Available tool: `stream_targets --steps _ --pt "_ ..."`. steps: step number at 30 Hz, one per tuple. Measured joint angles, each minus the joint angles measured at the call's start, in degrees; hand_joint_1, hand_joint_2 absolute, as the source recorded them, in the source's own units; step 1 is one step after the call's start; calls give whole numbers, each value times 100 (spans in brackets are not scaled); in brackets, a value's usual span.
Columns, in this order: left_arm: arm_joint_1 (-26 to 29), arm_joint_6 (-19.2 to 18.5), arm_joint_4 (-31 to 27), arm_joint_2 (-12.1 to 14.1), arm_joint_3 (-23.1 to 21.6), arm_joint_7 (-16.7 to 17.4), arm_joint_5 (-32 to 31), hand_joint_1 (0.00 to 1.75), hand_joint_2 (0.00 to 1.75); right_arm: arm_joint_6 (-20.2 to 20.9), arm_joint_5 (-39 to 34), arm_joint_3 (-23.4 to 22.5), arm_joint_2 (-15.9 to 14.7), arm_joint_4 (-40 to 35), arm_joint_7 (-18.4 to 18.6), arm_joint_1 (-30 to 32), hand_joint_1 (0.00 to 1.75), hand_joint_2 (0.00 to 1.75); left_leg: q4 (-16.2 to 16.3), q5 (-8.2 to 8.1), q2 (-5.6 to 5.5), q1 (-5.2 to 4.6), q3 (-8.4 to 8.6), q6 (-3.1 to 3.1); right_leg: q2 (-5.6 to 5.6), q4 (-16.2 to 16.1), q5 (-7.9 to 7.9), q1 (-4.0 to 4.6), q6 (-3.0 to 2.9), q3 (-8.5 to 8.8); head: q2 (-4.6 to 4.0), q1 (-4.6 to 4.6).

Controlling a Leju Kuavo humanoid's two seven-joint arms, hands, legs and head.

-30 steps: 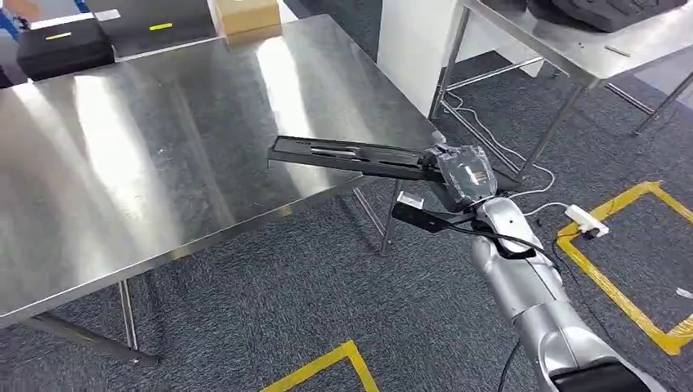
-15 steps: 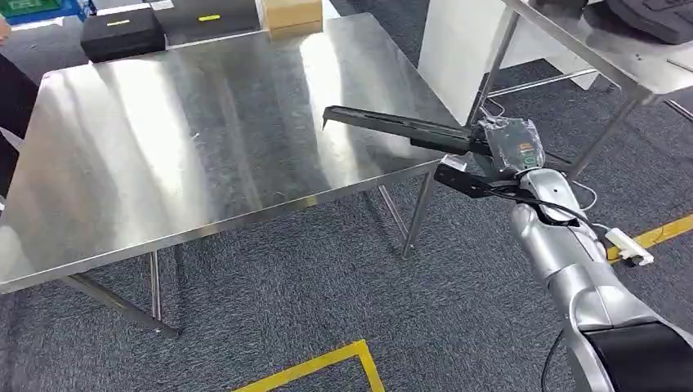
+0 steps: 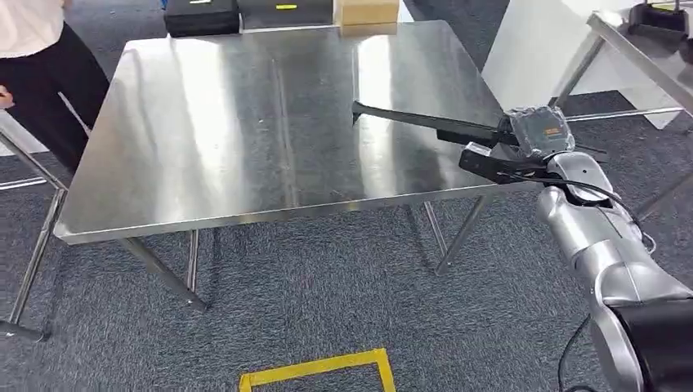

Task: Take the parts from the cabinet and place them on the table.

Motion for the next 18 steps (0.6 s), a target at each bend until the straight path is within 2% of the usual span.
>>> stream_targets --steps 1,2,3,5,6,7,8,9,10,11,12,13,14,15,16,17,18 --pt "0 4 0 4 2 -151 33 0 175 0 24 9 -2 26 -20 -47 175 175 12 0 -59 3 -17 -39 258 -456 138 -71 37 196 0 4" --pt "-6 4 0 11 4 -308 74 0 175 -11 44 15 0 59 -64 -90 175 175 33 -4 -102 -24 -64 -84 345 -511 118 -23 -18 286 0 -2" --pt "-1 -7 0 13 7 -450 109 0 175 -24 90 26 -4 76 -105 -97 175 175 27 24 -143 -24 -80 -124 253 -518 146 -5 -73 248 0 -11" --pt "28 -31 0 13 7 -600 151 0 175 -39 144 85 61 103 -142 -91 175 175 -18 65 -241 -7 -98 -185 170 -492 140 49 -120 260 0 -2" --pt "32 -44 2 31 9 -640 177 0 175 -39 160 105 92 116 -160 -92 175 175 -7 65 -271 -6 -117 -211 99 -539 177 -69 -194 264 0 -18" --pt "49 -61 4 15 15 -699 208 0 175 -39 184 116 105 125 -188 -107 175 175 90 -28 32 -38 -159 -237 48 -540 182 -42 -219 279 0 -11" --pt "44 -99 4 20 24 -774 245 0 175 -50 203 122 127 129 -223 -123 175 175 363 -214 259 -45 -270 -255 -14 -541 181 -26 -327 280 0 -66" --pt "39 -114 4 20 48 -896 297 0 175 -63 249 149 129 135 -249 -128 175 175 805 -441 384 -21 -474 -276 -64 -540 172 0 -352 282 0 -61" --pt "41 -114 4 20 53 -918 308 0 175 -68 254 153 129 138 -256 -132 175 175 1265 -635 432 -7 -694 -284 -131 -539 166 25 -361 284 0 -66" --pt "43 -99 4 15 111 -1266 378 0 175 -89 338 222 136 159 -304 -132 175 175 1655 -757 450 -7 -885 -290 -202 -538 158 43 -374 285 0 -65" --pt "49 -83 4 11 142 -1482 417 0 175 -100 400 269 153 175 -336 -130 175 175 1789 -743 450 -7 -958 -285 -272 -538 155 57 -376 288 0 -61" --pt "53 -61 4 11 177 -1657 448 0 175 -116 430 319 170 184 -389 -128 175 175 1637 -611 453 -7 -884 -273 -332 -537 150 65 -380 293 0 -63" --pt "55 -42 4 9 201 -1768 459 0 175 -140 450 361 190 186 -444 -126 175 175 1249 -393 472 -8 -679 -252 -380 -537 142 76 -391 302 0 -66" --pt "59 -18 4 9 231 -1842 468 0 175 -175 463 391 205 186 -472 -126 175 175 737 -168 534 -17 -398 -220 -421 -537 135 82 -396 316 0 -63" --pt "63 13 4 11 247 -1891 478 0 175 -205 474 410 231 184 -500 -128 175 175 263 -7 668 -26 -123 -175 -468 -537 124 96 -405 330 0 -72" --pt "54 17 4 13 262 -1938 487 0 175 -223 474 428 240 186 -520 -135 175 175 93 -101 753 -78 -20 -164 -472 -531 106 151 -379 302 0 -59" --pt "59 15 4 7 280 -1991 494 0 175 -225 474 446 264 190 -522 -144 175 175 79 -83 685 -87 -55 -140 -530 -532 101 154 -365 298 0 -46"
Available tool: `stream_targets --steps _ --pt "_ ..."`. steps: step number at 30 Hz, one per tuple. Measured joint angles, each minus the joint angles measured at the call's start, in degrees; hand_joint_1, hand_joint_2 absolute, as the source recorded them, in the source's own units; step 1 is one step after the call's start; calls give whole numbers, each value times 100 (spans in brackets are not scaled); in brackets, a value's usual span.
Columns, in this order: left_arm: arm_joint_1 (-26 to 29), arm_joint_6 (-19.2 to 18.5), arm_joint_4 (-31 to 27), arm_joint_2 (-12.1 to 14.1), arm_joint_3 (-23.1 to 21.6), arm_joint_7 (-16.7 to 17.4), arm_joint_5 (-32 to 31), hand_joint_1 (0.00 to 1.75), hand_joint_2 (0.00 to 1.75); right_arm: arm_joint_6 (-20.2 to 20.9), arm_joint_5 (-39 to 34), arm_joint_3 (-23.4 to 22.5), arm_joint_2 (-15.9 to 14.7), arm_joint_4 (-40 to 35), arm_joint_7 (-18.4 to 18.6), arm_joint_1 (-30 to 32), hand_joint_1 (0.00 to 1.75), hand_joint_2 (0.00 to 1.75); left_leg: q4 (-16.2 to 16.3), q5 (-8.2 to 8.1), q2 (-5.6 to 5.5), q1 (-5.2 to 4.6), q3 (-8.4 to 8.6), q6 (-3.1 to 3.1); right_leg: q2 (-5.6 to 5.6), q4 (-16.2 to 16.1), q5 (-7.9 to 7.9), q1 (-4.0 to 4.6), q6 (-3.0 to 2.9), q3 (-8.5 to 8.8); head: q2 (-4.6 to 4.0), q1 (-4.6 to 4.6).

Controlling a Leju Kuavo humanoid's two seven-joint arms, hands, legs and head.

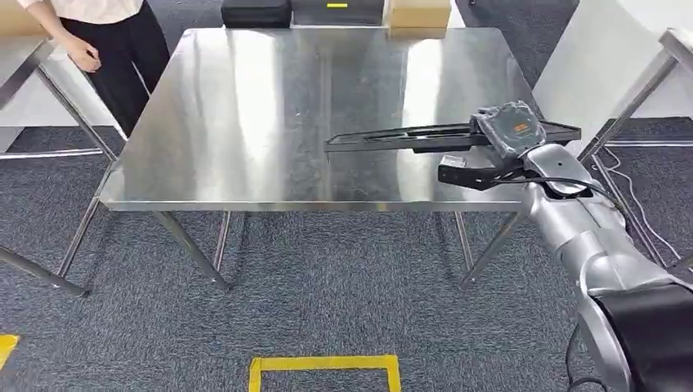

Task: Take the parts from the cabinet and place them on the table.

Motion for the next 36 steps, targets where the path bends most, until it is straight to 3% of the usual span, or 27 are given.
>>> stream_targets --steps 3,4,5,6,10,16,18,26,36 --pt "38 -131 0 -9 13 -13 48 0 175 -15 4 66 59 2 -9 0 175 175 -63 30 -88 -24 14 86 -74 -32 3 30 77 51 0 -20" --pt "50 -131 0 -17 18 -13 50 0 175 -18 4 76 61 9 -9 4 175 175 -120 66 -105 28 74 128 59 -4 -37 2 101 -29 0 -9" --pt "34 -129 0 -24 28 -13 48 0 175 -24 4 91 57 17 -15 -7 175 175 -112 66 -111 -46 73 107 177 -81 61 2 86 21 0 2" --pt "31 -127 0 -28 42 -13 48 0 175 -39 -5 98 26 20 -13 -21 175 175 -112 55 -137 -51 87 91 176 -127 -6 12 69 113 0 -5" --pt "46 -112 0 -35 59 -13 48 0 175 -48 7 131 37 33 -13 -28 175 175 -144 73 -173 -63 95 113 160 -201 41 12 120 153 0 -2" --pt "45 -96 0 -50 59 -9 48 0 175 -50 11 179 33 41 -11 -27 175 175 -171 81 -174 -62 110 126 162 -262 66 12 139 183 0 -4" --pt "45 -96 0 -50 59 -9 48 0 175 -50 11 201 33 44 -11 -27 175 175 -303 137 -174 -62 182 164 162 -398 130 12 183 257 0 -4" --pt "42 -96 0 -55 59 -2 46 0 175 -50 11 227 20 79 -13 -27 175 175 -988 429 -173 -62 571 156 162 -1083 435 12 182 637 0 -7" --pt "36 -96 0 -52 59 156 68 0 175 -72 -48 225 -120 118 -59 36 175 175 -1023 440 -173 -61 599 152 162 -1106 442 12 172 660 0 -7"
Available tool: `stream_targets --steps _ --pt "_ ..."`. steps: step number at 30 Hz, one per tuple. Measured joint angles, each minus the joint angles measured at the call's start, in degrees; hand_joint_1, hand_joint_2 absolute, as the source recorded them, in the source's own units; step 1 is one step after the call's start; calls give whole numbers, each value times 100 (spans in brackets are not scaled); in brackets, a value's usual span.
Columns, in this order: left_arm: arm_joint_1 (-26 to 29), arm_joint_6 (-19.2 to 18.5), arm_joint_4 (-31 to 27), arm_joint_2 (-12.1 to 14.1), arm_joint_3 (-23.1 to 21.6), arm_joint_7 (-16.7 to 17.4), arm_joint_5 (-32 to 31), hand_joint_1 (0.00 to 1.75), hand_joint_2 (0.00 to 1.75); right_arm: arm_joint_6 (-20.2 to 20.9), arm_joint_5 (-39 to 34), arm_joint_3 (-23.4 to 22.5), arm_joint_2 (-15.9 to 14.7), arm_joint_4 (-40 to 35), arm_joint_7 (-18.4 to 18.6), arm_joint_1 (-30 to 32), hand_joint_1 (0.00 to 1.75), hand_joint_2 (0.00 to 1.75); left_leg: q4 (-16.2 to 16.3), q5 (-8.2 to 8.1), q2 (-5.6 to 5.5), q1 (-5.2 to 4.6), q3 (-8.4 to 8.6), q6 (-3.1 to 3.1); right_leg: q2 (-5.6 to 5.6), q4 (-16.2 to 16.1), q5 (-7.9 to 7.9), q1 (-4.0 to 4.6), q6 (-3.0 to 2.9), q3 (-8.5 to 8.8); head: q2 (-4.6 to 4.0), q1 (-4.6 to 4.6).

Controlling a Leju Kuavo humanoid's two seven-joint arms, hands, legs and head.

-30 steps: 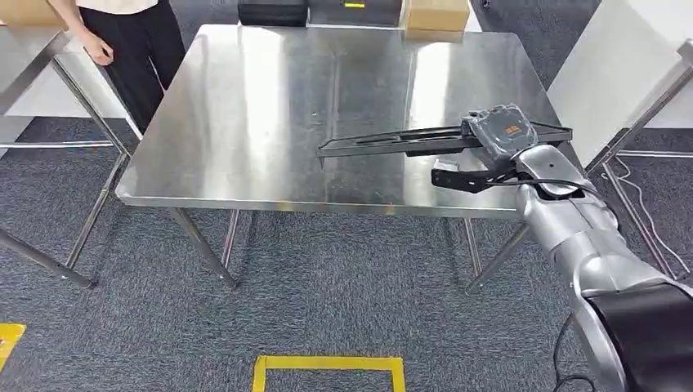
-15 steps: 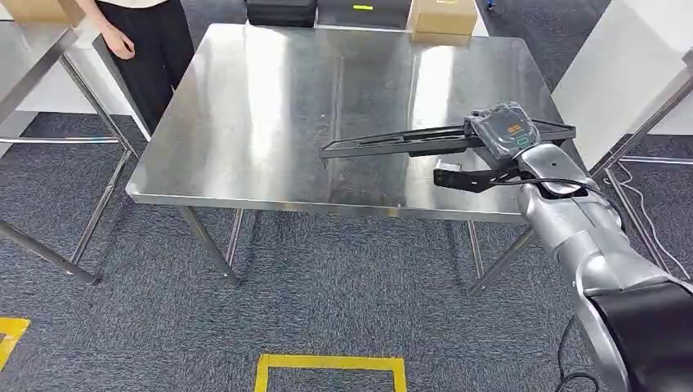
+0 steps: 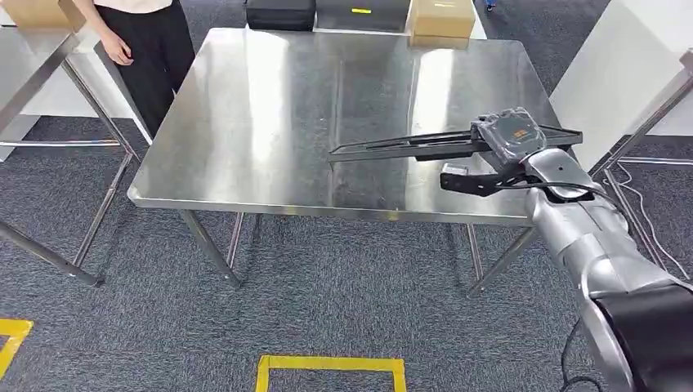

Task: Take the parts from the cabinet and place them on the table.

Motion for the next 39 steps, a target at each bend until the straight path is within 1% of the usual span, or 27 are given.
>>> stream_targets --steps 4,11,18,27,33,39 --pt "0 22 0 7 0 205 66 0 175 -9 -13 -2 -41 20 11 2 175 175 4 0 0 -1 -1 0 1 14 0 -1 0 -7 0 0" --pt "-1 39 0 11 0 301 66 0 175 -20 -24 -4 -63 35 13 6 175 175 36 0 0 -1 -38 0 1 61 -2 -1 -1 -53 0 0" --pt "-1 90 0 13 0 509 79 0 175 -15 9 -4 -52 35 66 7 175 175 164 -2 0 -2 -186 -3 2 208 -11 0 -6 -211 0 0" --pt "-5 79 0 13 0 592 79 0 175 -11 31 -2 -35 59 79 4 175 175 305 -2 0 -4 -356 -3 3 374 -19 0 -15 -395 0 0" --pt "-4 79 0 11 0 695 94 0 175 -7 28 -2 -33 61 79 5 175 175 330 3 0 -5 -372 -9 3 402 -18 0 -15 -414 0 0" --pt "-4 79 0 11 0 717 94 0 175 4 48 2 -17 68 79 20 175 175 332 5 0 -5 -372 -11 3 412 -18 0 -16 -417 0 0"
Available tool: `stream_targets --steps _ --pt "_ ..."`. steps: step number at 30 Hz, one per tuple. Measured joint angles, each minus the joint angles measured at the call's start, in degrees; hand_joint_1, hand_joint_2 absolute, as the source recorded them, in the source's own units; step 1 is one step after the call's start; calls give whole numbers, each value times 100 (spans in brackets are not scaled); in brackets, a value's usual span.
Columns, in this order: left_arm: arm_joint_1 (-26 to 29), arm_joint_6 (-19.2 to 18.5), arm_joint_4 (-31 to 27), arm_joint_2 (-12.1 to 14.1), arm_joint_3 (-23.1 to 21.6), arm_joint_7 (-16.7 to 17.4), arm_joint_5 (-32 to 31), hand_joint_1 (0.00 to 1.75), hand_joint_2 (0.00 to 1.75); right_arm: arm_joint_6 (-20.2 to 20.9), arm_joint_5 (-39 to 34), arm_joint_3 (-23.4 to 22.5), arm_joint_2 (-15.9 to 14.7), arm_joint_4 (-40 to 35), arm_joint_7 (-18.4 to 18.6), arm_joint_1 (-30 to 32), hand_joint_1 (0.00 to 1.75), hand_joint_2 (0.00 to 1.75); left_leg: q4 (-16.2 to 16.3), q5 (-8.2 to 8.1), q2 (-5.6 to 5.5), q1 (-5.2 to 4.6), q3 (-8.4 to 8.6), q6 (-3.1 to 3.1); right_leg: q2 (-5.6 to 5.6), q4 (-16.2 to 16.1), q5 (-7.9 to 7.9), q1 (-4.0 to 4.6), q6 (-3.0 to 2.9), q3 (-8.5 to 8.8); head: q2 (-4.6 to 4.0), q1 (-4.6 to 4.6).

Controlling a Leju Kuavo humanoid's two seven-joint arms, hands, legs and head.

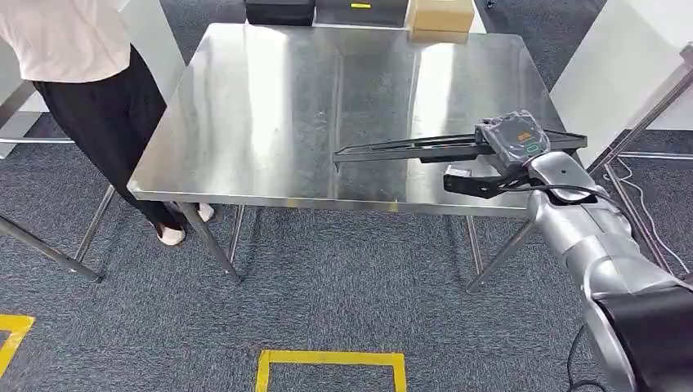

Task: Take the parts from the cabinet and place them on the table.

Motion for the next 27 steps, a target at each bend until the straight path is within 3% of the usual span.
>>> stream_targets --steps 27 --pt "0 -66 0 -4 -22 179 7 0 175 0 63 4 85 11 35 49 175 175 50 -29 1 -14 -26 6 0 24 -13 -23 17 -20 0 0"
